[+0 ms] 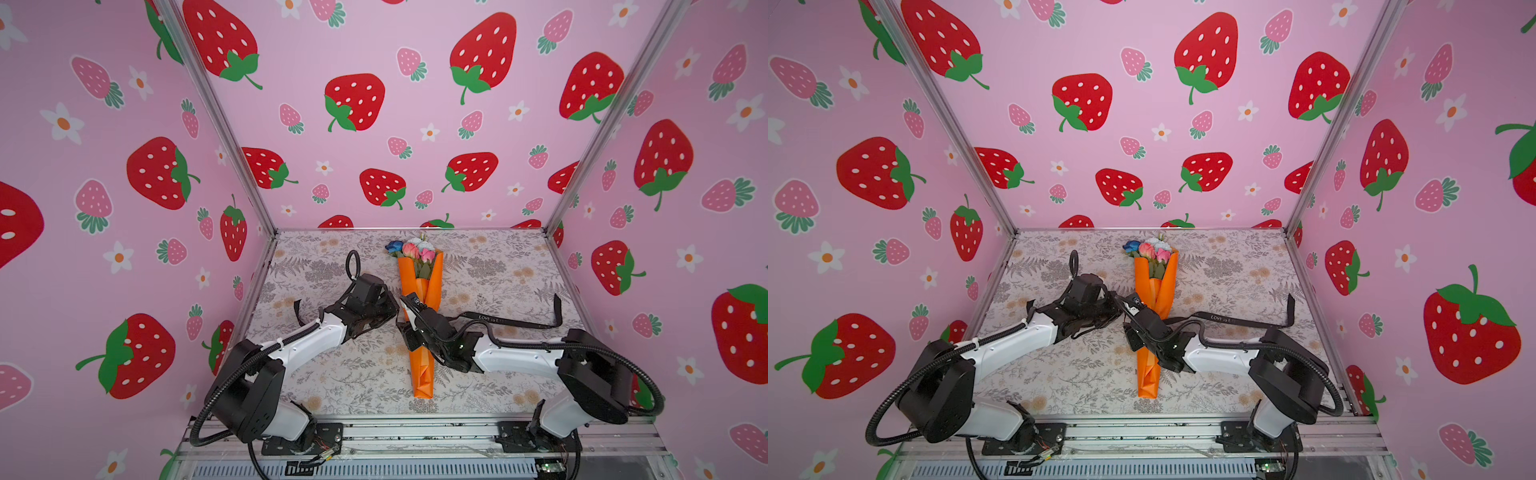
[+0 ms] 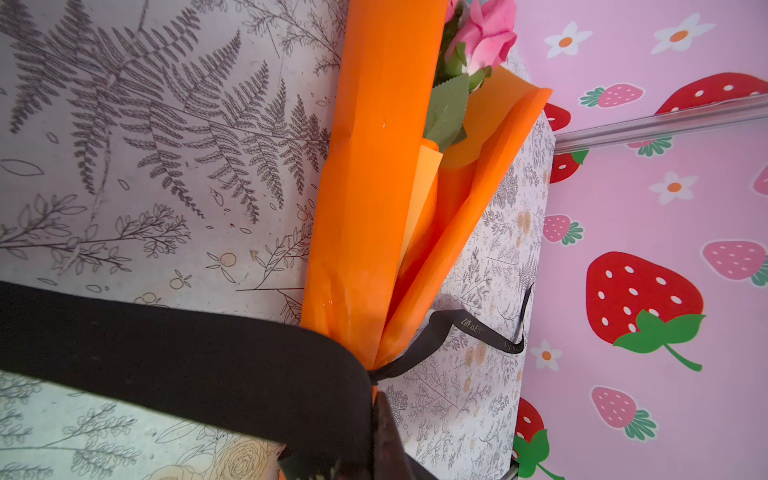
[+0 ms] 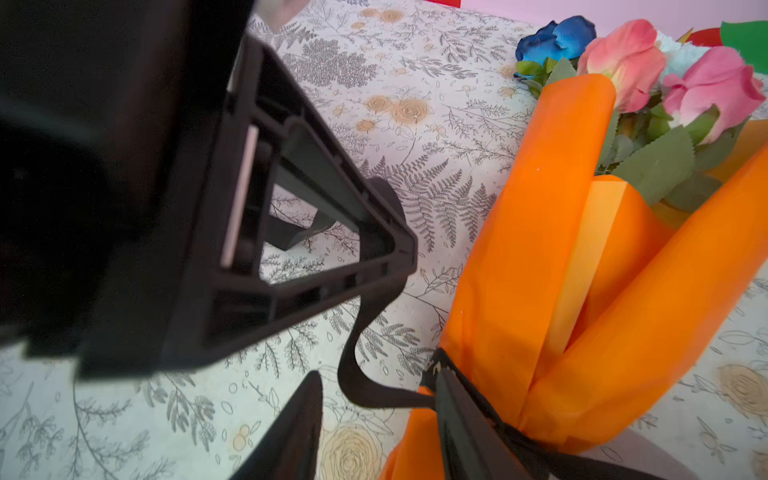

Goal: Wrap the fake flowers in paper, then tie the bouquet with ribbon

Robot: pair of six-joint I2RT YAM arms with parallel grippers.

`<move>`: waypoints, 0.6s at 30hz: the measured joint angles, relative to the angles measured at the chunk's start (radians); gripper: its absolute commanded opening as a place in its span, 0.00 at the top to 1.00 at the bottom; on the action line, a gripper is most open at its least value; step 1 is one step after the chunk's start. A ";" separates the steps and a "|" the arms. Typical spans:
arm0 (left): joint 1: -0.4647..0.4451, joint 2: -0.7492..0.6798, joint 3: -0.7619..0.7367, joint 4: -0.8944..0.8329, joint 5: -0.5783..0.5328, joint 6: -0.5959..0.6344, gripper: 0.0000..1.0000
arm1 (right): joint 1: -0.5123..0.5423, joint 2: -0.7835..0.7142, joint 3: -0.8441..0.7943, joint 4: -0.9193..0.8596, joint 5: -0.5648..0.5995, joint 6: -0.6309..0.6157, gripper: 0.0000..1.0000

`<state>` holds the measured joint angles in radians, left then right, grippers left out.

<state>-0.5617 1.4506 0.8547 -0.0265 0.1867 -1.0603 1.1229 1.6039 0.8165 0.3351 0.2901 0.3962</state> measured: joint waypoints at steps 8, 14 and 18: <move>0.000 -0.001 0.001 0.000 0.020 -0.011 1.00 | 0.000 0.076 0.017 0.063 0.025 0.023 0.81; 0.003 -0.009 0.001 -0.007 0.035 0.003 0.86 | -0.001 0.077 0.017 0.079 0.102 0.059 1.00; 0.018 -0.068 -0.012 -0.029 0.042 0.054 0.71 | -0.009 0.067 0.008 0.090 0.136 0.079 1.00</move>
<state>-0.5434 1.3827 0.8425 -0.0559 0.2287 -1.0065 1.1141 1.6711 0.8249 0.4248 0.4263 0.4747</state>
